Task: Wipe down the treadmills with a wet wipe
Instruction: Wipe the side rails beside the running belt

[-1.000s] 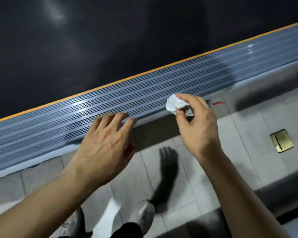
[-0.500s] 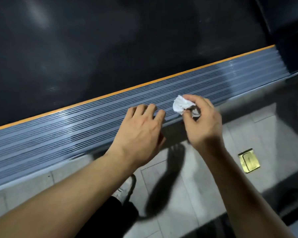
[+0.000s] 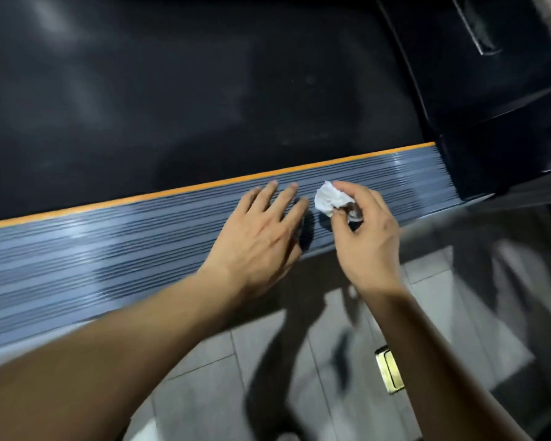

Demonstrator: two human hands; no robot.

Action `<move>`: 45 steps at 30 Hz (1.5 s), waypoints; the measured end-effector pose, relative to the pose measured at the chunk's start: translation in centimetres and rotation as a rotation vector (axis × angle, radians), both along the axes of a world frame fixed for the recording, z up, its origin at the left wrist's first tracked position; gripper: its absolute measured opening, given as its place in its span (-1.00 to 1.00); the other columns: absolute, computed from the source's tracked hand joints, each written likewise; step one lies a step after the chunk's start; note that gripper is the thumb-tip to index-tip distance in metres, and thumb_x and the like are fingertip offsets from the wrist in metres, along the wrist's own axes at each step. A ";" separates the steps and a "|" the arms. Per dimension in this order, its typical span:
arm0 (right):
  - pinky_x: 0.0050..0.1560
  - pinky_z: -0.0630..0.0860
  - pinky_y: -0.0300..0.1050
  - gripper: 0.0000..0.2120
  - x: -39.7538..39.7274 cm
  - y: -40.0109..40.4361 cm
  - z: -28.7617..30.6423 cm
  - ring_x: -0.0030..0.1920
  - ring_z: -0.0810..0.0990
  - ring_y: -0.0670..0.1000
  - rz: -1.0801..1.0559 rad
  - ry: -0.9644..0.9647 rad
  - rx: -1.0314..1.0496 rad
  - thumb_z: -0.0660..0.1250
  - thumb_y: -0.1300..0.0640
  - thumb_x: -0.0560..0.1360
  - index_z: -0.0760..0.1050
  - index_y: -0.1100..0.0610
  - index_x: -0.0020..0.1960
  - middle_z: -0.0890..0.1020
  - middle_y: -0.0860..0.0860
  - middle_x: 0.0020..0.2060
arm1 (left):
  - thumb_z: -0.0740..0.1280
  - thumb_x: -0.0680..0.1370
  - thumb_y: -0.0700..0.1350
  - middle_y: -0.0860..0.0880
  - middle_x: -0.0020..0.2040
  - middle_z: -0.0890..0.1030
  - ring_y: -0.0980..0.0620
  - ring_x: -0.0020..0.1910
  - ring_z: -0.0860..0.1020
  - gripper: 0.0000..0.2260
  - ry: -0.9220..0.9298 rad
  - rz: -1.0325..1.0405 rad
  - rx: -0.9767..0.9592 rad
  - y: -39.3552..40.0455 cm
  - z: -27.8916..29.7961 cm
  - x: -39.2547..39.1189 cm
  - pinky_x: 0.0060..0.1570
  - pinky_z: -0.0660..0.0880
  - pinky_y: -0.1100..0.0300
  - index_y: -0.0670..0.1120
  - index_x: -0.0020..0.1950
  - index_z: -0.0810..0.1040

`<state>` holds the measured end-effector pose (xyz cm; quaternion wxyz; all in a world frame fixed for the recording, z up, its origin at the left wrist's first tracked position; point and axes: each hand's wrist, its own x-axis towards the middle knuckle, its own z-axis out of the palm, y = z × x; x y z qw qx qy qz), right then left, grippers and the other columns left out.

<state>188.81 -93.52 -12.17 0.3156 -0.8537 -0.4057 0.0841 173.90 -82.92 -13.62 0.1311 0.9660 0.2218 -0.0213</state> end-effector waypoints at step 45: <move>0.09 0.40 -0.07 -0.72 21.3 -0.1 -6.1 0.20 0.55 0.21 0.028 -0.287 -0.031 0.17 0.14 0.64 0.58 0.18 0.24 0.63 0.14 0.19 | -0.44 0.54 0.29 -0.03 0.66 -0.21 -0.13 0.64 -0.21 -0.32 0.045 0.154 0.149 -3.4 -6.2 5.3 0.60 -0.19 -0.12 0.07 0.64 -0.29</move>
